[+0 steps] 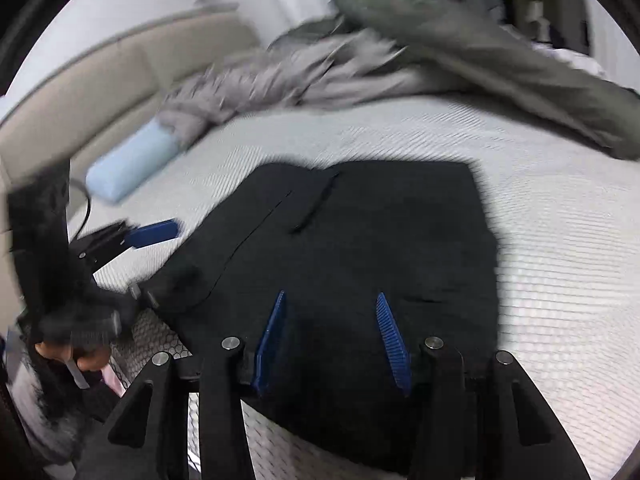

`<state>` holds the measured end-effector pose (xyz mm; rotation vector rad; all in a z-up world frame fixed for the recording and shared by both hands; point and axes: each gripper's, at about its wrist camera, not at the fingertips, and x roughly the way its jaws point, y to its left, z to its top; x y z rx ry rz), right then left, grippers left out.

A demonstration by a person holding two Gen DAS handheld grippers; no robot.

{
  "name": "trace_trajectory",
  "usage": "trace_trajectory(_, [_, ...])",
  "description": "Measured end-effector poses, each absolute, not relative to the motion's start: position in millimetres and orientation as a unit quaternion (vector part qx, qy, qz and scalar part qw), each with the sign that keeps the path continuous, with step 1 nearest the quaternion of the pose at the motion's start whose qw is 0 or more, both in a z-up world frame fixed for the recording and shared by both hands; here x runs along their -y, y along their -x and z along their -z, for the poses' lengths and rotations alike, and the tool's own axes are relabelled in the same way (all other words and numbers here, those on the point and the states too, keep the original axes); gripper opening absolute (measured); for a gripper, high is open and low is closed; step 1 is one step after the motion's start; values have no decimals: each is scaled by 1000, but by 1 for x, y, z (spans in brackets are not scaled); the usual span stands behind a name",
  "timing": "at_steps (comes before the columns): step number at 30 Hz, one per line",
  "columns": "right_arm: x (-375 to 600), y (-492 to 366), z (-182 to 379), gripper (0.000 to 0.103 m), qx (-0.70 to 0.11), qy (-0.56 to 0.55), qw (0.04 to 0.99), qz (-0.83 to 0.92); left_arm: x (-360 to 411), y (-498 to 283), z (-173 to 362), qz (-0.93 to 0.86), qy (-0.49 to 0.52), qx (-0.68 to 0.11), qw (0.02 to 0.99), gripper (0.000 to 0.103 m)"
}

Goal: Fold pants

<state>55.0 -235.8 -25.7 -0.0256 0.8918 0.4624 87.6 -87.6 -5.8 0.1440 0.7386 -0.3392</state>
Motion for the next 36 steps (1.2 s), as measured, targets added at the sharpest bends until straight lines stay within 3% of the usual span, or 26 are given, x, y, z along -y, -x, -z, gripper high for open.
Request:
trace_trajectory(7, [216, -58, 57, 48, -435, 135, 868, -198, 88, -94, 30, 196, -74, -406, 889, 70])
trace_trajectory(13, [274, -36, 37, 46, -429, 98, 882, -168, 67, -65, 15, 195, -59, -407, 890, 70])
trace_trajectory(18, [236, -66, 32, 47, -407, 62, 894, -179, 59, -85, -13, 181, -38, -377, 908, 70])
trace_trajectory(23, [190, -105, 56, 47, -426, 120, 880, -174, 53, -137, 18, 146, -20, -439, 886, 70])
trace_trajectory(27, [213, -109, 58, 46, -444, 134, 876, -132, 45, -128, 18, 155, -28, -434, 887, 72])
trace_trajectory(28, [226, -106, 55, 38, -446, 130, 876, -129, 42, -123, 18, 155, -29, -435, 886, 72])
trace_trajectory(36, [226, -110, 31, 40, -444, 39, 877, -176, 39, -134, -16, 152, -10, -396, 906, 68])
